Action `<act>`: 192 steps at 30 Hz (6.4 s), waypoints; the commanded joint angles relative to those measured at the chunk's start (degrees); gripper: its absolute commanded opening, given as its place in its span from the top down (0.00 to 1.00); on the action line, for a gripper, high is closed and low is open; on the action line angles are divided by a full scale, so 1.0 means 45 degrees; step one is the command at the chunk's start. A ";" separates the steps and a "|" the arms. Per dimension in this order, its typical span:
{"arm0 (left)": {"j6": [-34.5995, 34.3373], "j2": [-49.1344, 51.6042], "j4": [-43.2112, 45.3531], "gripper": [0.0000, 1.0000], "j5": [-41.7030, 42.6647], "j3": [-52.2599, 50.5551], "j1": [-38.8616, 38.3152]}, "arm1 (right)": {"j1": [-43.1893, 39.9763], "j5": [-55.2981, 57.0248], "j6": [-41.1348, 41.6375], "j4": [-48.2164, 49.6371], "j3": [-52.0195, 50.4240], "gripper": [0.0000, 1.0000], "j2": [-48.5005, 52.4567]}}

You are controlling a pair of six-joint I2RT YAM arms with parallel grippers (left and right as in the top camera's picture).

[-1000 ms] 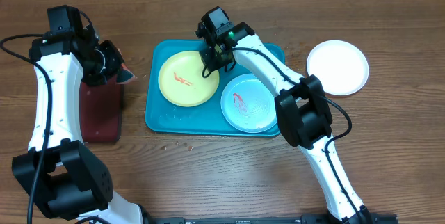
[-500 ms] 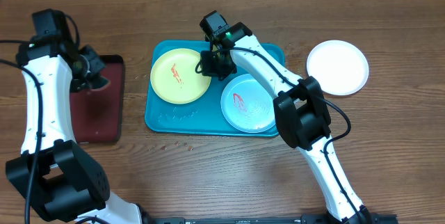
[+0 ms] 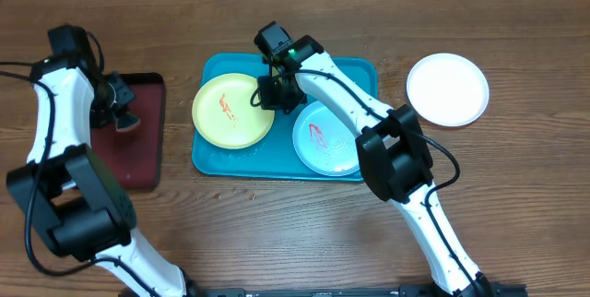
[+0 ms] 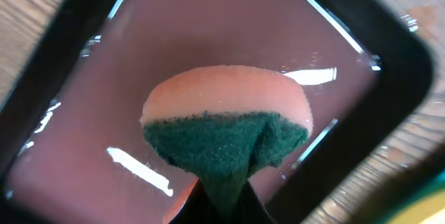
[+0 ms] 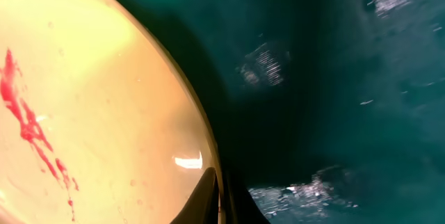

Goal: Clean dirty plates on tray and stack at the side
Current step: 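Grasp the yellow plate rim with the right gripper and pull it center, then dip and rub the left-held sponge in the pink water, then hold the yellow plate with the right gripper and scrub it with the sponge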

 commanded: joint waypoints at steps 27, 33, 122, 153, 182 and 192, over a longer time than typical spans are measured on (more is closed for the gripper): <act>0.0359 0.1481 -0.0204 0.55 -0.0068 0.0461 0.0243 | 0.0306 0.2069 -0.1273 0.1506 -0.0418 0.72 0.0432; 0.0359 0.1481 -0.0296 0.64 -0.0068 0.0461 0.0233 | 0.0306 0.2725 -0.1214 0.0578 -0.0379 0.96 0.0466; 0.0015 0.3021 -0.0622 0.96 -0.3764 0.1268 0.0316 | 0.0209 0.3434 -0.1224 -0.0991 0.0131 0.96 0.0461; 0.1127 0.0185 -0.2055 0.95 0.1443 0.2807 0.0374 | 0.0223 0.2681 -0.1219 -0.0593 0.0107 0.96 0.0461; 0.2123 -0.0243 -0.2934 0.96 0.4600 0.2497 -0.2749 | 0.0223 -0.0617 -0.0447 -0.0520 -0.0243 0.96 0.0466; 0.1647 0.0112 -0.2268 0.96 0.4235 0.2472 -0.4566 | 0.0209 0.1719 -0.0452 -0.1277 -0.0214 0.92 0.0461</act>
